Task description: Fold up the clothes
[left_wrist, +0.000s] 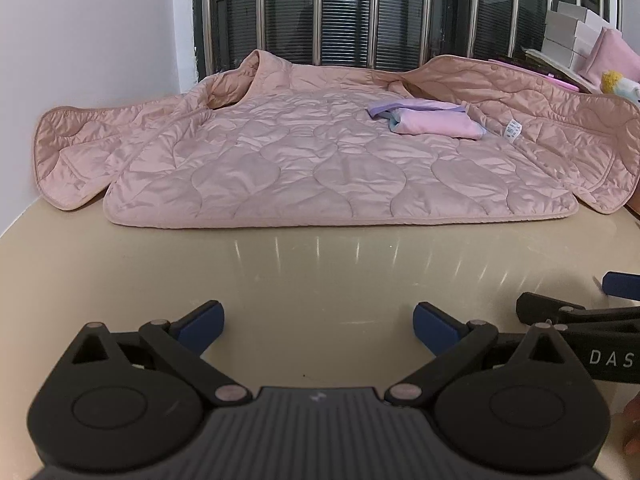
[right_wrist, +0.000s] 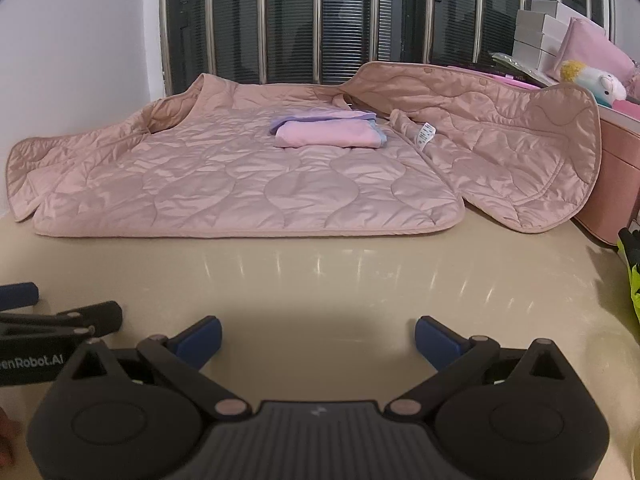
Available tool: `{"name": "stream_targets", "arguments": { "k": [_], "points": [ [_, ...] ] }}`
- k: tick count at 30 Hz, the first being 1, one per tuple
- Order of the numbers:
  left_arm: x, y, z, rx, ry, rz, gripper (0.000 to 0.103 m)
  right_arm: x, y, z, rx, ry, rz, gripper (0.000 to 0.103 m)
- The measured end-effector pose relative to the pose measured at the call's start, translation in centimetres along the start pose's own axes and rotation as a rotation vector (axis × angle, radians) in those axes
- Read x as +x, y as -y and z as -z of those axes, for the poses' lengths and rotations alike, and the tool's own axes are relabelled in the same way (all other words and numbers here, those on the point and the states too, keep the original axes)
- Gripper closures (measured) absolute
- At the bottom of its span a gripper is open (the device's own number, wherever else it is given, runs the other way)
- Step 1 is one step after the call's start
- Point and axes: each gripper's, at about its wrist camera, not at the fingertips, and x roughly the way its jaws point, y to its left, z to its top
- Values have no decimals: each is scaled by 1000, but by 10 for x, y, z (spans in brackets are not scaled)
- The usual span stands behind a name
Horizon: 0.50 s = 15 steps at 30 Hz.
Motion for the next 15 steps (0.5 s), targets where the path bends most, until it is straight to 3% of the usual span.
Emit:
{"name": "stream_targets", "arguments": {
  "k": [15],
  "points": [
    [1,0,-1,1,-1,2,1,1,0,-1,3,0,-1,0]
  ]
}}
